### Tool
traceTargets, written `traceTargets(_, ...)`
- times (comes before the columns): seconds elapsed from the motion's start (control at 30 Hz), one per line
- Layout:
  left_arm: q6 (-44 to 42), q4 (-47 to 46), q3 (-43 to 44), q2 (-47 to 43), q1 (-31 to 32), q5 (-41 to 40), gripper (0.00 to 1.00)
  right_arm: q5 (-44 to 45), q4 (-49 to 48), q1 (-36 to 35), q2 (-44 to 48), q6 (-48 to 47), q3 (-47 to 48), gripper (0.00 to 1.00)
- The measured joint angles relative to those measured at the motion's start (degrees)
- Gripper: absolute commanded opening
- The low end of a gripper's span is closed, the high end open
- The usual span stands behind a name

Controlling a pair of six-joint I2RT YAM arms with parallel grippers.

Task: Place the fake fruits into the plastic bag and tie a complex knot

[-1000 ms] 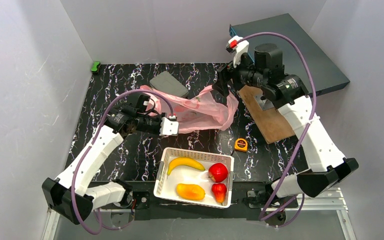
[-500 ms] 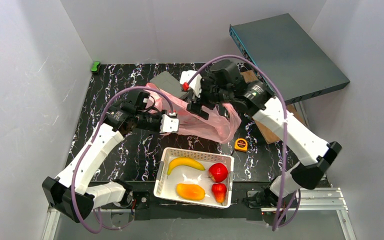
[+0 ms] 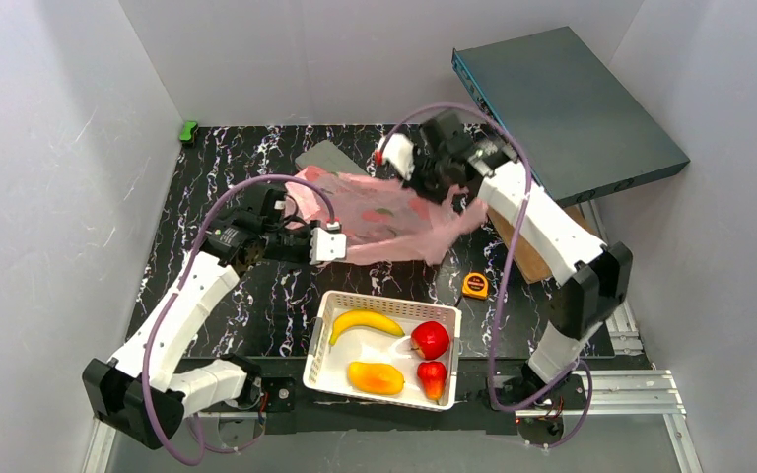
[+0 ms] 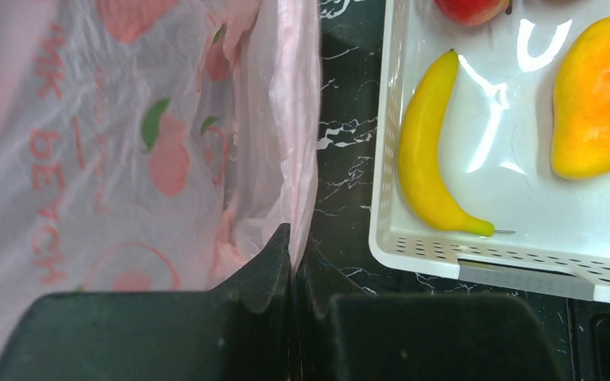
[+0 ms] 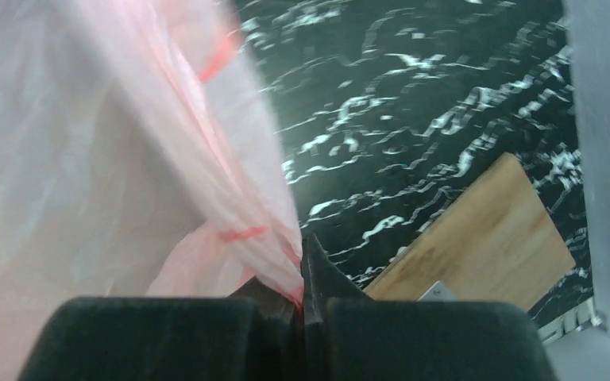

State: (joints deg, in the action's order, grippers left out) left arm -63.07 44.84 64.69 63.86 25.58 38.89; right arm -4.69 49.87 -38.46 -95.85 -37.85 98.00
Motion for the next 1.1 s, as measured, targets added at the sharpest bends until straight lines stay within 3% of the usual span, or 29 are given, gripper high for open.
traceTargets(0.17, -0.4, -0.3, -3.1, 0.2, -7.4, 0.4, 0.02, -3.8, 2.8, 8.5, -7.2, 5.8, 15.1, 0.01)
traceTargets(0.2, -0.7, 0.0, -3.0, 0.7, -8.3, 0.4, 0.10, -4.9, 3.2, 9.2, -7.3, 7.0, 16.2, 0.01)
traceTargets(0.27, -1.0, 1.2, -2.3, 1.8, -8.9, 1.1, 0.40, -7.8, 4.8, 9.5, -7.3, 10.2, 17.5, 0.01)
traceTargets(0.33, -0.7, 2.4, -0.8, 2.7, -8.9, 2.6, 0.62, -10.7, 6.0, 8.4, -7.3, 13.0, 17.7, 0.01)
traceTargets(0.4, 0.9, 3.2, 1.4, 2.8, -8.9, 4.2, 0.73, -13.2, 7.3, 7.1, -7.3, 15.8, 17.3, 0.01)
traceTargets(0.6, 12.6, 3.0, 10.7, 2.8, -7.1, 9.4, 0.91, -17.3, 7.7, 4.8, -6.3, 23.2, 12.5, 0.01)
traceTargets(0.83, 25.9, 0.1, 17.9, 1.3, -0.7, 12.2, 0.88, -18.9, 7.9, 5.2, -6.3, 27.1, 11.6, 0.01)
traceTargets(1.0, 25.2, 2.1, 17.0, -1.9, 6.8, 12.7, 0.74, -20.7, 7.9, 5.4, -6.5, 28.1, 11.7, 0.01)
traceTargets(1.1, 21.8, 4.5, 13.1, -3.5, 14.4, 11.1, 0.70, -21.9, 7.9, 5.6, -6.8, 28.5, 12.0, 0.01)
